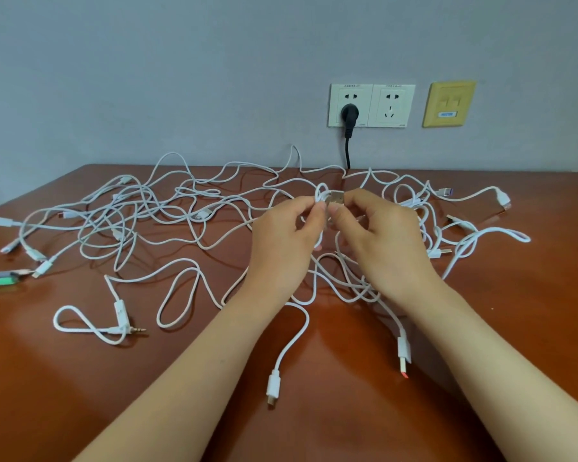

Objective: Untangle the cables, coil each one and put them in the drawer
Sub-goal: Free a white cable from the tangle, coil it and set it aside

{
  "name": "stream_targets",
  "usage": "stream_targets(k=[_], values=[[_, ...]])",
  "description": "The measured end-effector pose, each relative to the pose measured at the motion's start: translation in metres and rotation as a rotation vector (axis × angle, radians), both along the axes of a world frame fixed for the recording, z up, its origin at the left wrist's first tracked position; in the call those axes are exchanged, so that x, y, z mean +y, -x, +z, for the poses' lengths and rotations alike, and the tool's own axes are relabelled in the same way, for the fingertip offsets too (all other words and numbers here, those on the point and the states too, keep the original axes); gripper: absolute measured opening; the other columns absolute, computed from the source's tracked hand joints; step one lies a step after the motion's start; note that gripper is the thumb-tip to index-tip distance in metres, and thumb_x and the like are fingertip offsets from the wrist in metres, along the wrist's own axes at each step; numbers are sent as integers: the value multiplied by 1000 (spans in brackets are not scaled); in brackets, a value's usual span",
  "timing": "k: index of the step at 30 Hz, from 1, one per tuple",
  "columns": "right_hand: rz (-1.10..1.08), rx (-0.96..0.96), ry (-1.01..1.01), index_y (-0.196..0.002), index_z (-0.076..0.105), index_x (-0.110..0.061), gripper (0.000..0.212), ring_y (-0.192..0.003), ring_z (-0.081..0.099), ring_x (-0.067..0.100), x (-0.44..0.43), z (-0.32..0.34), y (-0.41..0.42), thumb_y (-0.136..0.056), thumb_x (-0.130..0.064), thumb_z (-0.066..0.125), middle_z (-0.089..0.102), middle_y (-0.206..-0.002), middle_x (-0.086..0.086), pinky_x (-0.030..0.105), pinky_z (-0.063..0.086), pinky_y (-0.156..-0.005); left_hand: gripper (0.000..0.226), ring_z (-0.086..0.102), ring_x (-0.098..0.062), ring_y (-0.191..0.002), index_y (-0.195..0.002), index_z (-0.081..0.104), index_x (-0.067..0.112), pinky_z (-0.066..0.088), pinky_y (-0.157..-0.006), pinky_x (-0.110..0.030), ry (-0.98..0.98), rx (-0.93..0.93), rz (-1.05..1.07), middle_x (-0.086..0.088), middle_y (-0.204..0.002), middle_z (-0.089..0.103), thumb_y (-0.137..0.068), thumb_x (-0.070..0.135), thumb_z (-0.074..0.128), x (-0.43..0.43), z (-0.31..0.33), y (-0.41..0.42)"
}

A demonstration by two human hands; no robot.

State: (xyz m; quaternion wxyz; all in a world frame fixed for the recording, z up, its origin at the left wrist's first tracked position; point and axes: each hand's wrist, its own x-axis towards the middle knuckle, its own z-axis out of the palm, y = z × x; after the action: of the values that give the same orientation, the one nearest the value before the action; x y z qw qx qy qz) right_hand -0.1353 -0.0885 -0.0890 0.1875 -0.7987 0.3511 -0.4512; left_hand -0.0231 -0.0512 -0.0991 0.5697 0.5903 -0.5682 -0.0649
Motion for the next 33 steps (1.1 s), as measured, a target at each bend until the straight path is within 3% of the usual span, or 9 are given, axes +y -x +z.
stream_targets(k=[2,5,8,14,20,25,28,31,33], values=[[1,28,23,-72,49,-12,25,-56,49,24,2,0,0,-93,-25,50,54,-55,5,38,39,-57,24,44,-6,-54,-73,61,5,33,-51,-13,-2,-18,25,7,-52,48,-93,15,52,-2,-1,0],[-14,84,22,-69,41,-14,27,-55,40,20,5,0,-3,-94,-23,48,42,-52,-3,37,31,-56,14,60,2,-71,-83,65,21,46,-71,-14,11,131,3,18,-71,63,-91,13,56,-4,-2,-2],[-29,110,-41,-65,39,-16,29,-57,40,18,5,1,-5,-93,-22,47,42,-53,-4,35,27,-58,12,64,-3,-81,-89,64,23,51,-82,-23,-16,199,-14,17,-80,65,-90,13,58,-5,-3,-2],[-14,96,-147,-65,48,-3,29,-71,54,31,5,9,-1,-90,-18,50,57,-67,15,43,45,-68,15,65,-10,-90,-88,62,26,51,-87,-31,-69,169,-84,15,-84,66,-91,12,56,-7,-4,-2],[-15,180,-186,-66,51,0,31,-69,57,33,2,10,3,-90,-20,50,60,-66,16,44,48,-69,17,63,0,-86,-92,63,26,47,-80,-15,-97,149,-140,17,-86,66,-91,11,55,-6,-3,-2],[-48,428,-168,-58,40,-16,36,-77,60,30,2,10,5,-93,-22,47,54,-65,6,35,43,-70,19,61,5,-83,-89,64,29,43,-74,-4,-173,55,-193,19,-83,65,-92,12,55,-3,-2,-4],[-112,542,-116,-70,47,-14,27,-89,59,33,3,11,6,-95,-25,46,59,-84,12,30,38,-68,16,60,7,-78,-91,67,23,41,-72,-2,-170,-3,-190,16,-82,67,-91,12,56,-3,-2,-3],[-202,679,9,-95,62,-14,20,-98,57,33,5,11,4,-96,-27,47,60,-102,13,28,32,-68,16,63,-4,-81,-96,70,14,43,-75,-7,-155,-4,-185,4,-84,70,-91,9,56,-5,-6,-1],[-249,750,56,-108,62,-16,22,-103,57,32,6,11,3,-96,-27,47,59,-109,11,29,31,-69,16,64,-6,-81,-95,70,13,44,-76,-9,-150,16,-201,4,-82,70,-91,8,55,-4,-7,-1]])
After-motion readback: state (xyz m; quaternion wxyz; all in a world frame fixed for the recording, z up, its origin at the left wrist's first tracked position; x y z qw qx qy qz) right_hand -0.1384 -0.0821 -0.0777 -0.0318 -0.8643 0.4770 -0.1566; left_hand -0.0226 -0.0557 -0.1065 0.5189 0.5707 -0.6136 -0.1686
